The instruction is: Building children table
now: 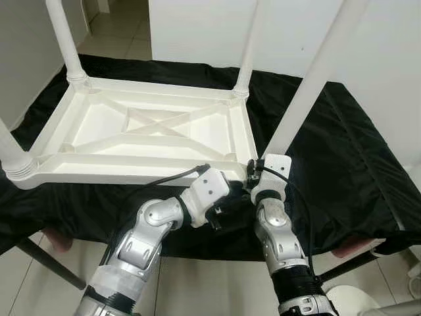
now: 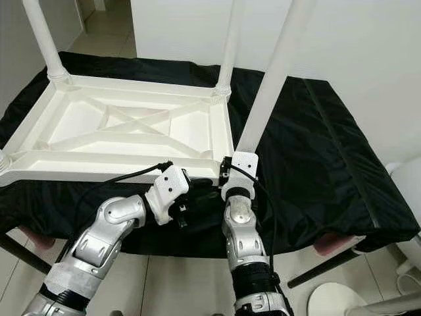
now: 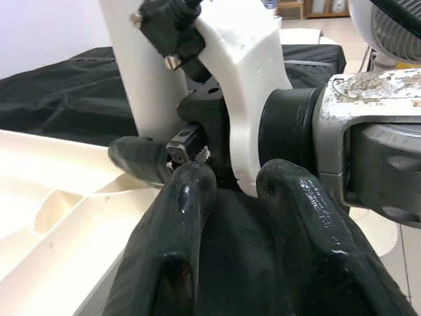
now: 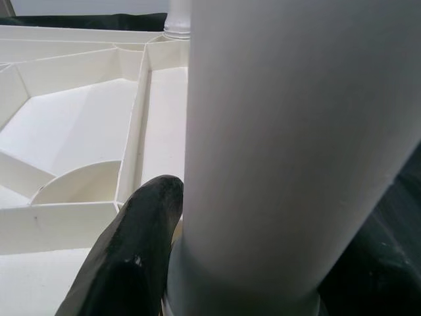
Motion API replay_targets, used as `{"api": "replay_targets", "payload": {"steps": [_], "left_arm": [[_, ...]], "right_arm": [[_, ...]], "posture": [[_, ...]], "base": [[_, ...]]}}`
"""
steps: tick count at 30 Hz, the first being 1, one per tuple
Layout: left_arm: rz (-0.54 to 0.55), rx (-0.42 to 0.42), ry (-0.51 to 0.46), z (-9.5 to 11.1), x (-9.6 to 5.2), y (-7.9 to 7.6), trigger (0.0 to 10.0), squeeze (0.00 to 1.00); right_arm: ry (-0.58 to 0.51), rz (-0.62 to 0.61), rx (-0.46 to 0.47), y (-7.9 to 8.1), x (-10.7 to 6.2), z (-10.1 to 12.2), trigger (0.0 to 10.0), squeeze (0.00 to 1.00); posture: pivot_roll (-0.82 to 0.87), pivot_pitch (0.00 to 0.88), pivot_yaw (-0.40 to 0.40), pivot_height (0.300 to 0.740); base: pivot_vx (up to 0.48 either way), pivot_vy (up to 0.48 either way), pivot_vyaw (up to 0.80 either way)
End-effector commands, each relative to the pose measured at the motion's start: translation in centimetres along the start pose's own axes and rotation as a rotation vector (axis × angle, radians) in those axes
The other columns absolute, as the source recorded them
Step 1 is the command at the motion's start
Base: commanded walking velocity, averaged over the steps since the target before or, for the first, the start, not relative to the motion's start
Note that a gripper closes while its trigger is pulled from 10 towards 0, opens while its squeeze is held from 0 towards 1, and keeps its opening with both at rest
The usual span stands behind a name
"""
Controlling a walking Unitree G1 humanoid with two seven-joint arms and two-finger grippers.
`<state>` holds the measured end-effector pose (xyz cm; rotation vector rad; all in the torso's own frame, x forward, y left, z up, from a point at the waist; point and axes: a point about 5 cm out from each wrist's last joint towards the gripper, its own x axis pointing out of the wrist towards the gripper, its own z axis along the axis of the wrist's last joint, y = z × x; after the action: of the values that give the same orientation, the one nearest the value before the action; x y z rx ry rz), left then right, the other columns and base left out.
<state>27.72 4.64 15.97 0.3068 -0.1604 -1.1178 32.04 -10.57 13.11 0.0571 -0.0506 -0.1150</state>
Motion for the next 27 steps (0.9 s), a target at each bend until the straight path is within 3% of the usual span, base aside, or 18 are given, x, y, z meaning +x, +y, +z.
{"api": "replay_targets", "payload": {"steps": [1,2,3,4,17,18,20,24,27], "left_arm": [[0.052,-0.001,0.017,-0.3,0.0,-0.1,10.0,0.0],[0.052,-0.001,0.017,-0.3,0.0,-0.1,10.0,0.0],[0.052,0.0,0.017,-0.3,0.0,-0.1,10.0,0.0],[0.052,0.001,0.017,-0.3,0.1,-0.1,10.0,0.0],[0.051,-0.001,0.014,-0.3,0.2,-0.4,10.0,0.0],[0.051,-0.003,0.015,-0.4,0.2,-0.4,10.0,0.0],[0.051,-0.005,0.017,-0.5,0.3,-0.5,10.0,0.0],[0.049,-0.006,0.017,-0.6,0.3,-0.6,10.0,0.0],[0.035,0.015,0.028,-0.6,0.4,-0.6,10.0,0.0]], "right_arm": [[0.044,0.0,0.048,-0.3,-0.3,-0.8,10.0,0.0],[0.044,0.0,0.048,-0.3,-0.3,-0.8,10.0,0.0],[0.038,0.011,0.061,-0.5,-0.3,-0.7,10.0,0.36],[0.027,0.025,0.066,-0.7,-0.3,-0.6,10.0,1.0],[-0.055,0.117,0.046,-3.0,-0.9,0.2,10.0,1.0],[-0.055,0.129,0.034,-3.7,-0.7,-0.1,10.0,0.0],[-0.054,0.148,0.025,-4.5,-0.5,-0.5,10.0,0.0],[-0.054,0.178,0.024,-4.6,-0.3,-0.6,10.0,0.0],[-0.038,0.34,-0.01,-4.8,0.5,-0.7,10.0,0.0]], "posture": [[0.04,0.061,-0.077,0.74],[0.04,0.061,-0.077,0.74],[0.04,0.059,-0.077,0.74],[0.04,0.055,-0.08,0.74],[0.03,0.046,-0.092,0.74],[0.02,0.044,-0.091,0.74],[0.02,0.043,-0.091,0.74],[0.02,0.043,-0.091,0.74],[0.02,0.036,-0.085,0.74]], "base": [[0.0,0.0,0.0],[0.0,0.0,0.0],[0.0,0.0,0.0],[0.0,0.0,0.0],[0.0,0.0,0.0],[0.0,0.0,0.0],[0.0,0.0,0.0],[0.0,0.0,0.0],[0.0,0.0,0.0]]}}
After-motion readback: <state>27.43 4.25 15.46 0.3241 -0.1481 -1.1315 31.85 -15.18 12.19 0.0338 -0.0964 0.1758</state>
